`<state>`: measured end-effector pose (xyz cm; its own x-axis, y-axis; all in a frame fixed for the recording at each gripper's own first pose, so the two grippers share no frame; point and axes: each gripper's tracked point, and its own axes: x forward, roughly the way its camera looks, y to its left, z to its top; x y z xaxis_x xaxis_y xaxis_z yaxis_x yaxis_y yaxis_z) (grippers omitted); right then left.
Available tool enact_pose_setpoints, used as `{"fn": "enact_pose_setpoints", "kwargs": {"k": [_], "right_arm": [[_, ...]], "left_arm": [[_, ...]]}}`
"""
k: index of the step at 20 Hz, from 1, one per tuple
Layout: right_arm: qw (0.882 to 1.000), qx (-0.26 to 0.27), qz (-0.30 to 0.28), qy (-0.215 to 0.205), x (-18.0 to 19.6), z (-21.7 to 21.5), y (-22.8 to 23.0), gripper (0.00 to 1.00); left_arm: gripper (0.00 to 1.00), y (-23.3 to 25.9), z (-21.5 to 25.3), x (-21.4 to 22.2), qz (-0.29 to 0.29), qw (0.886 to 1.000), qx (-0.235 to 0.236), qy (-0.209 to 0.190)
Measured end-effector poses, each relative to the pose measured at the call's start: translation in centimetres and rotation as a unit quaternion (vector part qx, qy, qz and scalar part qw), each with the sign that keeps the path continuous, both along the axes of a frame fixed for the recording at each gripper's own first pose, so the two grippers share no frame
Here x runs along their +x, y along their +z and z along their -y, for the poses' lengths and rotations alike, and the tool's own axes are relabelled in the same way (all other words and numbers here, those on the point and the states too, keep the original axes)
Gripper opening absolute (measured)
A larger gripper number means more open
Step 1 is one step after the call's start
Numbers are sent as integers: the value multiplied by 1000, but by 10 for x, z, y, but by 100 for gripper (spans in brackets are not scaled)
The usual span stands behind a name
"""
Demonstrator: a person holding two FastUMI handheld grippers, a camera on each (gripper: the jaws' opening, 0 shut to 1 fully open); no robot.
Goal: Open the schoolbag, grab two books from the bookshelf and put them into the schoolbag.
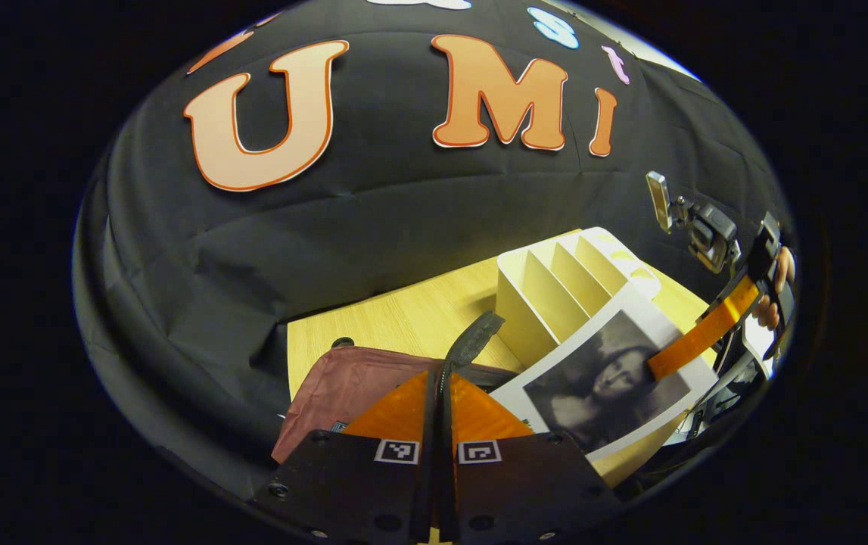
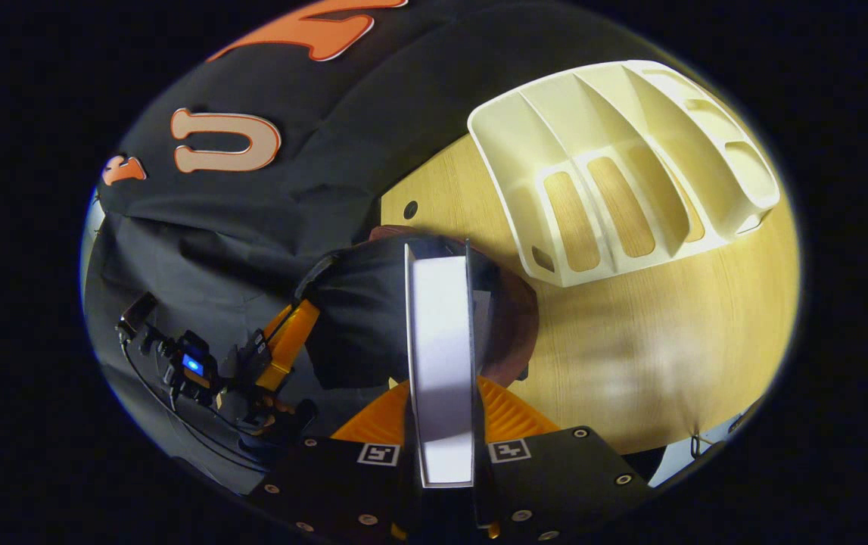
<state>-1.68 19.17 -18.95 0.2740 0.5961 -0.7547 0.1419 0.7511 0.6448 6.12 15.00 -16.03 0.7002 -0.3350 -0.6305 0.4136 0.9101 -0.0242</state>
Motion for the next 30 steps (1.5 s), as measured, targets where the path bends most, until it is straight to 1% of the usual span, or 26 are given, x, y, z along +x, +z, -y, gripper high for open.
{"fn": "enact_pose_setpoints", "kwargs": {"k": [4, 10, 17, 21, 25, 30], "right_arm": [[1000, 15, -9, -19, 4, -24, -25, 28], [998, 44, -5, -34, 13, -60, -38, 28], [994, 88, -12, -64, 20, -97, -59, 28], [993, 98, -7, -66, 21, -113, -69, 28], [993, 104, -1, -59, 25, -128, -79, 28], [992, 113, 4, -50, 29, -148, -92, 28]], "left_arm": [[5, 3, 3, 1, 1, 1000, 3, -2], [5, 5, 6, -3, 0, 1000, 2, -1], [5, 13, 16, -9, 4, 1000, -6, -9], [5, 16, 23, -13, 3, 1000, -11, -14], [5, 19, 33, -19, 2, 999, -17, -27], [5, 22, 37, -22, 2, 999, -12, -35]]}}
